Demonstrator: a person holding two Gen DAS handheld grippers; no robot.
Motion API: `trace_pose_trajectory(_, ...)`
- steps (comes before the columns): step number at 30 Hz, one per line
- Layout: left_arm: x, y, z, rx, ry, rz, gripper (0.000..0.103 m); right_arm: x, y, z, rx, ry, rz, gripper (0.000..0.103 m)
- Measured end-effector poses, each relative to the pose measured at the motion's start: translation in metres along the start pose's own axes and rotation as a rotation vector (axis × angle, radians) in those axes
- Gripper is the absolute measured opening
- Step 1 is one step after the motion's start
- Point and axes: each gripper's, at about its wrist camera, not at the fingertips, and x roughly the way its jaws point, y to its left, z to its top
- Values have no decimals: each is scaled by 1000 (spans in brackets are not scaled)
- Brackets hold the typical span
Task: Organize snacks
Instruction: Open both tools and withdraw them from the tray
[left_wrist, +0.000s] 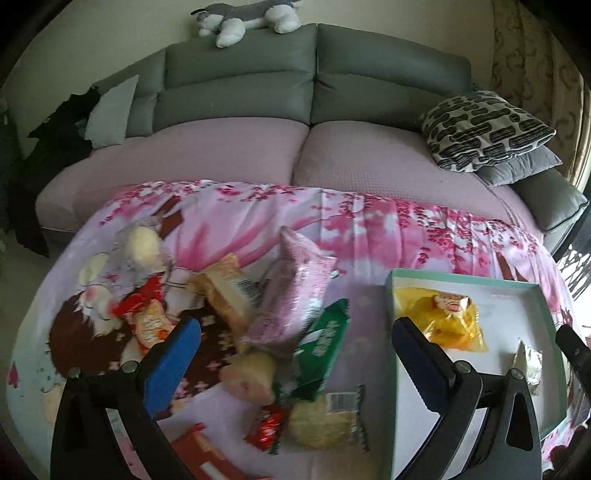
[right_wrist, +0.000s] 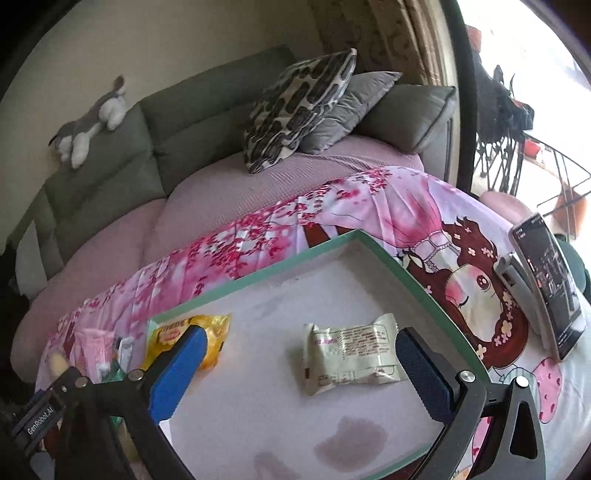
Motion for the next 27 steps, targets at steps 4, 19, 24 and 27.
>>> trace_pose_trajectory(4, -7, 17, -5, -19, 4, 27, 103, -7, 17, -7, -45, 17, 28, 103)
trace_pose_trajectory(19, -15, 80, -27, -119, 47, 113, 103, -4, 82, -45, -175, 145, 158, 103)
trace_pose_trajectory(24, -15, 94, -36, -144, 64, 122, 103, -6, 100, -56, -222, 171, 180, 103)
trace_pose_trajectory(27, -16, 102, -41, -162, 72, 126, 103, -8, 106, -60, -242, 177, 185, 103)
